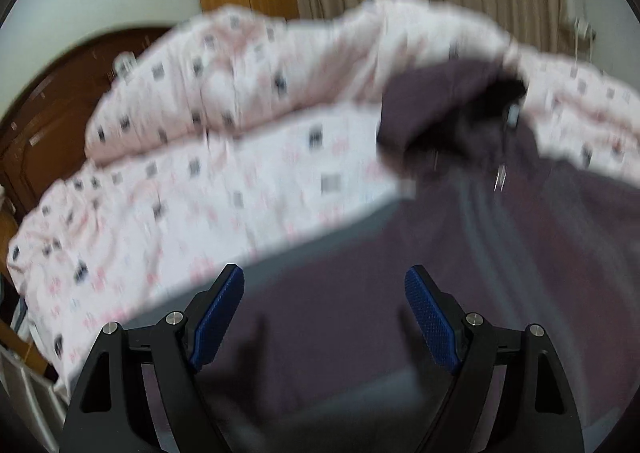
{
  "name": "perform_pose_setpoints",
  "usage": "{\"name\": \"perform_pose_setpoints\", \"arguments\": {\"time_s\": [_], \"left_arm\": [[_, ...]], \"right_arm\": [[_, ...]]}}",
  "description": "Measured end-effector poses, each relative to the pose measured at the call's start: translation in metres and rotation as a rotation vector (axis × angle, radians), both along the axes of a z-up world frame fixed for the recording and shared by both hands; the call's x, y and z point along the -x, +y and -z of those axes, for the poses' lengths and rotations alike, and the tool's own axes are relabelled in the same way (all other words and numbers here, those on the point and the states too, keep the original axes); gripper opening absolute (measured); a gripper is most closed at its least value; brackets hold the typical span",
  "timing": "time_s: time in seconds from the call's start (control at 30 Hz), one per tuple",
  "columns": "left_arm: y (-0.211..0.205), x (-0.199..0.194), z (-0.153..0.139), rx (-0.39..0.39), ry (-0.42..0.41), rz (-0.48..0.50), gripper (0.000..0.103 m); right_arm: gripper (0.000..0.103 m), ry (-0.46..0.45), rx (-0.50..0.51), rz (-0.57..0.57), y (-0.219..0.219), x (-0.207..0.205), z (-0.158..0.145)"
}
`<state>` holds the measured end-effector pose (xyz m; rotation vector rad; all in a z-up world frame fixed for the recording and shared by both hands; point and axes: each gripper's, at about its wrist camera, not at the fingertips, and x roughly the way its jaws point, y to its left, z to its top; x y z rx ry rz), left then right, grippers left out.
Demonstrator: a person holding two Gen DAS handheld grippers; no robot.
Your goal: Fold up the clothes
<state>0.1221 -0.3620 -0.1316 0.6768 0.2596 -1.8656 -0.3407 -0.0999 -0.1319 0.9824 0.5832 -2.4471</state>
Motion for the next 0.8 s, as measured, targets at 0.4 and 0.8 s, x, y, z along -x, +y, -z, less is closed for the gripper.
{"name": "perform_pose_setpoints", "arguments": {"time_s": [0.4, 0.8], "left_arm": [[-0.107, 0.074, 0.009, -0.208, 0.228, -0.011, 0.083], [-0.157, 0.079, 0.039, -0.330, 0.194, -0.074, 0.083]], "right_arm": [[0.084, 0.211, 0.133, -0.511, -0.133, -0.129, -0.066], [0.086, 0.123, 0.062, -0.686, -0.319, -0.173, -0.030]]}}
